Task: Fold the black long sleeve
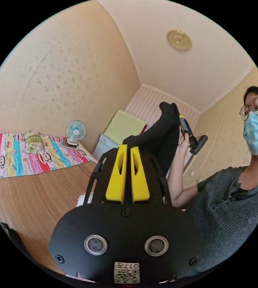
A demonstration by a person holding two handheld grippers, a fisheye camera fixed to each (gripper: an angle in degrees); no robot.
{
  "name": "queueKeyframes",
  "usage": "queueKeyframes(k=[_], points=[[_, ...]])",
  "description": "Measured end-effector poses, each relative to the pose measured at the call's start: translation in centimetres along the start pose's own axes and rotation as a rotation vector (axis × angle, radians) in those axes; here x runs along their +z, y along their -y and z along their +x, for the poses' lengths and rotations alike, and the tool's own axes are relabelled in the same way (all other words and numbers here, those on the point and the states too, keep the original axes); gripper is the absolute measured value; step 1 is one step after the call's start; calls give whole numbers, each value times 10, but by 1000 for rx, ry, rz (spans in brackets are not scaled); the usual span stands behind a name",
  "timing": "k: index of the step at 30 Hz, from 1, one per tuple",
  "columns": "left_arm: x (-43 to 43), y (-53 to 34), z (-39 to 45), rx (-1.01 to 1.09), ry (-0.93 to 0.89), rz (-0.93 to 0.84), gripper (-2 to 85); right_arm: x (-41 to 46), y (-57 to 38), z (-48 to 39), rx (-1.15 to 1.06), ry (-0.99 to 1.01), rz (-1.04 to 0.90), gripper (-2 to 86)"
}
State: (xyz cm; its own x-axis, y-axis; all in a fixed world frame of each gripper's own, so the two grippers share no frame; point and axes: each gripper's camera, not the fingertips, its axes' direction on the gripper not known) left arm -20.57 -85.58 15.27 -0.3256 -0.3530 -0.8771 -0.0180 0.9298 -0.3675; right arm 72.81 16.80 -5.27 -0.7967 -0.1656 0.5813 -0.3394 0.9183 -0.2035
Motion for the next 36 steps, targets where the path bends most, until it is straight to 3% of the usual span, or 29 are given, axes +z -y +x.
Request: queueKeyframes(k=[5,9,11,16,20,24,27,31,33,36], points=[[-41,25,-4,76,161,7,-7,40,-32,101,183,530,-140,25],[-68,32,-11,201,12,-68,-6,49,-72,153,318,902,-4,27],[-82,35,-5,264,-45,-89,-5,51,-63,157,280,957,23,27],[-115,73,12,359,36,-109,-1,100,17,160,253,821,-109,28],[-97,106,-36,262,126,-210,3,222,45,184,369,506,-479,33],[-36,114,-202,-89,214,-396,15,426,-18,225,363,278,-906,43],[16,101,-354,-367,369,-484,41,563,-103,263,517,99,-1030,66],[21,61,-477,-706,733,-441,65,643,-181,272,544,-36,-1250,73],[25,37,-484,-712,736,-391,63,656,-217,251,438,21,-1320,58],[61,-25,-488,-675,731,-591,63,650,-279,220,306,95,-1484,46]])
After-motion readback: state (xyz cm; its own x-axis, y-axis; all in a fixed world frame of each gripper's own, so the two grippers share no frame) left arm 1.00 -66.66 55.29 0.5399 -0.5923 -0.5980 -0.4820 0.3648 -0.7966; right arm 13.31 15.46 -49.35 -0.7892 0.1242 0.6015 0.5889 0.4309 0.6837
